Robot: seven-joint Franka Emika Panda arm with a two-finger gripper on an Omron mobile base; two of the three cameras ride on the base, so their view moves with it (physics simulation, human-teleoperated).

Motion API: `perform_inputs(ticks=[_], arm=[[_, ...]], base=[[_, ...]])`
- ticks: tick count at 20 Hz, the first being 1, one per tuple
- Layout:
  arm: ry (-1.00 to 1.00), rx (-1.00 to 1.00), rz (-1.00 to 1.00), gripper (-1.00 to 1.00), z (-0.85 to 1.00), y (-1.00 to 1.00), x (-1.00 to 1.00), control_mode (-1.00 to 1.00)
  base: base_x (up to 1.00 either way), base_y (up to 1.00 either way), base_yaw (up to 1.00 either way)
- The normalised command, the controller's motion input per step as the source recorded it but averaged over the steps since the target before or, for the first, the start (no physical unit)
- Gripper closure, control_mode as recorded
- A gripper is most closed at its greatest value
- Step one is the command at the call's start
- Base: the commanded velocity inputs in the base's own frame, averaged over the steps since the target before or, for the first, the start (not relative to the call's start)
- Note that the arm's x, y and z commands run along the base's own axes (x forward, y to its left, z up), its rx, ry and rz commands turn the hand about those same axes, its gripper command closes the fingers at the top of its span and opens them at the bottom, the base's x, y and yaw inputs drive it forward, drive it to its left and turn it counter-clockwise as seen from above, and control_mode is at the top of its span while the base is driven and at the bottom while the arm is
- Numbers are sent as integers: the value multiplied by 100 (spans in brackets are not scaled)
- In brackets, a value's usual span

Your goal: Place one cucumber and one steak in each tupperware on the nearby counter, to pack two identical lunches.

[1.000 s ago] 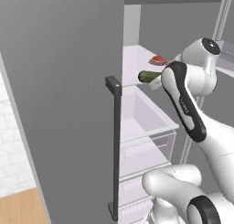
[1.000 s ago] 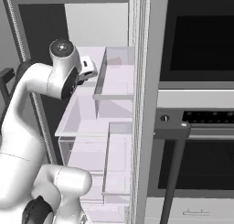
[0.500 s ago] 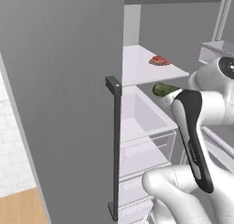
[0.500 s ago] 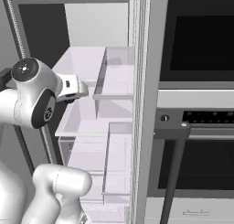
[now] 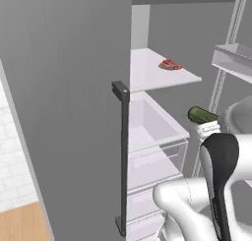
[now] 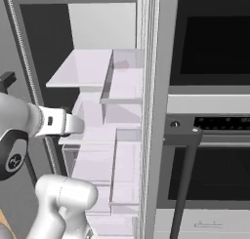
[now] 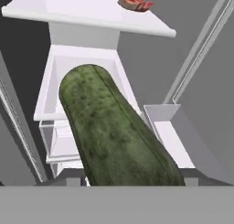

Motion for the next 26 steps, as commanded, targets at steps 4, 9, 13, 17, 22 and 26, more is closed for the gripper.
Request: perform_inputs(ticks=[4,9,13,17,22,26], arm=[[0,0,0,100,0,0,0,100],[0,0,0,100,0,0,0,100],[0,0,0,100,0,0,0,100],[0,0,0,100,0,0,0,100],[0,0,0,100,0,0,0,100],[0,0,0,100,0,0,0,100]], base=[[-100,-22,-8],[-100,-6,0],[-100,-43,-2],[-67,-95,-20],[0,-100,-32],[63,-100,-31]])
